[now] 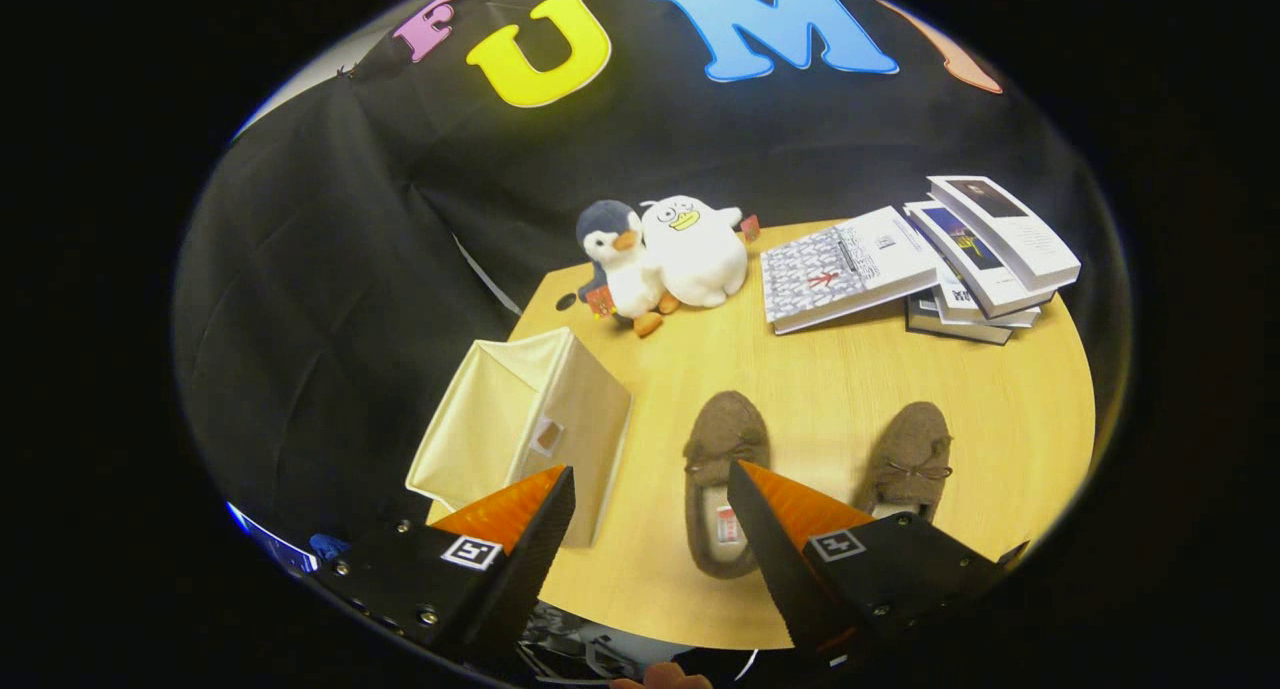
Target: Open the storage box then place both shoes into the box .Put the left shoe in first, then the right shoe, with the right side of both shoes facing outward in a uniform manner.
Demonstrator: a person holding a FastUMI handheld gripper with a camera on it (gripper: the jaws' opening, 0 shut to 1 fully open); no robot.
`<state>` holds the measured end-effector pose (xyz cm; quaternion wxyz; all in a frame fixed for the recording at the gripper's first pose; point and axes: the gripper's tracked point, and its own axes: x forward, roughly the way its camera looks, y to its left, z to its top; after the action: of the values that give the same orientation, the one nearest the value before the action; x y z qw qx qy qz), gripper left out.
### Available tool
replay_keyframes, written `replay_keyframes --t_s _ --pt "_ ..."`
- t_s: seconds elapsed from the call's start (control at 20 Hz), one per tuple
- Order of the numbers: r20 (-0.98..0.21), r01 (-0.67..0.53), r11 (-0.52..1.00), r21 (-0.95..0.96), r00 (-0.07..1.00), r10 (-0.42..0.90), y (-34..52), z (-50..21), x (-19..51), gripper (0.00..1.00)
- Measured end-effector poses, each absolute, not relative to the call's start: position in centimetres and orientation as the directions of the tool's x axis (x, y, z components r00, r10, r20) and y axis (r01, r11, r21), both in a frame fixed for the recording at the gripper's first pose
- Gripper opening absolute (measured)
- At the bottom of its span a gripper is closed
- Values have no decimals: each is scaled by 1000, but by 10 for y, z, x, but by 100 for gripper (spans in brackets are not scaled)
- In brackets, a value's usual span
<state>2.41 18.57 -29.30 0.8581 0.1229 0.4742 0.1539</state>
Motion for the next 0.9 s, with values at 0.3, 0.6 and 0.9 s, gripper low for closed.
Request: replay_keyframes --t_s 0.3,0.6,0.9 --pt "-877 -157 951 266 369 307 156 -364 14 96" --pt "-937 -187 963 191 259 236 148 -420 27 96" --pt "-961 -163 969 184 177 213 141 -453 39 93"
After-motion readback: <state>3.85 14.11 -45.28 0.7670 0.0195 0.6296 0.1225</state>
